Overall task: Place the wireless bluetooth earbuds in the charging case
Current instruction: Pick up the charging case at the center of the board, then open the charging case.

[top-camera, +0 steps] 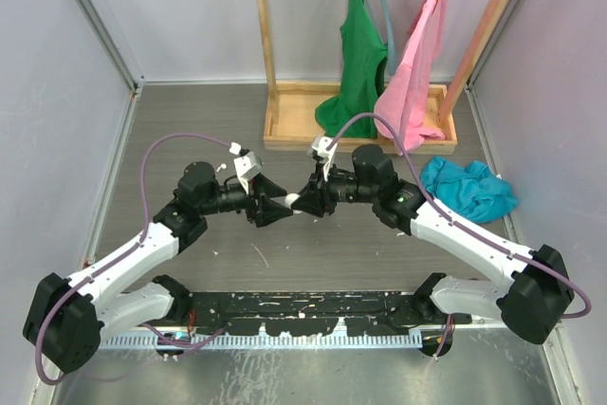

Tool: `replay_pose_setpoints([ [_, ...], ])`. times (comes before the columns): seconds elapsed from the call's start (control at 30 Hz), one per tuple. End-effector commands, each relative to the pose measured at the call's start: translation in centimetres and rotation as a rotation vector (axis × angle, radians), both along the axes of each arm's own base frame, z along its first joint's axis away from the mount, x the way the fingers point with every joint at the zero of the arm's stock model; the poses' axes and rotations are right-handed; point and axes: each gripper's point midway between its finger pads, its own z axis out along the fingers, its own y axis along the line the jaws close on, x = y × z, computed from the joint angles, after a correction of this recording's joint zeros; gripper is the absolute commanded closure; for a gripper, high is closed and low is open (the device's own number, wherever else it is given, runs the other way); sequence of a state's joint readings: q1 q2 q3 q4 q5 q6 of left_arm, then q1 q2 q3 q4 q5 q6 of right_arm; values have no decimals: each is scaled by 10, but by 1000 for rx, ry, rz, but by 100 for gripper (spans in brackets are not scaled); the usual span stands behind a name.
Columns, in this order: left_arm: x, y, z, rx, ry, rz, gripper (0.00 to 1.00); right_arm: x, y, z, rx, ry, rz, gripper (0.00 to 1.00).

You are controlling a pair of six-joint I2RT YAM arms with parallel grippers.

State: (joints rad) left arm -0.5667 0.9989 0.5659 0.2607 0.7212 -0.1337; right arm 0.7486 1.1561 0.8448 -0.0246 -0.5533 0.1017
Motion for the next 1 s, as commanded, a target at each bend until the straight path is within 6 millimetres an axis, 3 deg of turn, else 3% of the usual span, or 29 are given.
replay_pose_setpoints([
  [0.0, -15, -9, 28, -109, -40, -140, 44, -11, 6, 46, 93, -140, 117, 80],
  [0.33, -34, -11, 30, -119, -18, -263, 64, -24, 10, 53, 117, -204, 238, 80],
  [0.73, -46, -11, 35, -135, -16, -349, 77, -38, 9, 56, 136, -273, 336, 79],
  [0.97, -45, -11, 31, -124, -18, -332, 91, -32, 7, 53, 114, -291, 305, 63],
])
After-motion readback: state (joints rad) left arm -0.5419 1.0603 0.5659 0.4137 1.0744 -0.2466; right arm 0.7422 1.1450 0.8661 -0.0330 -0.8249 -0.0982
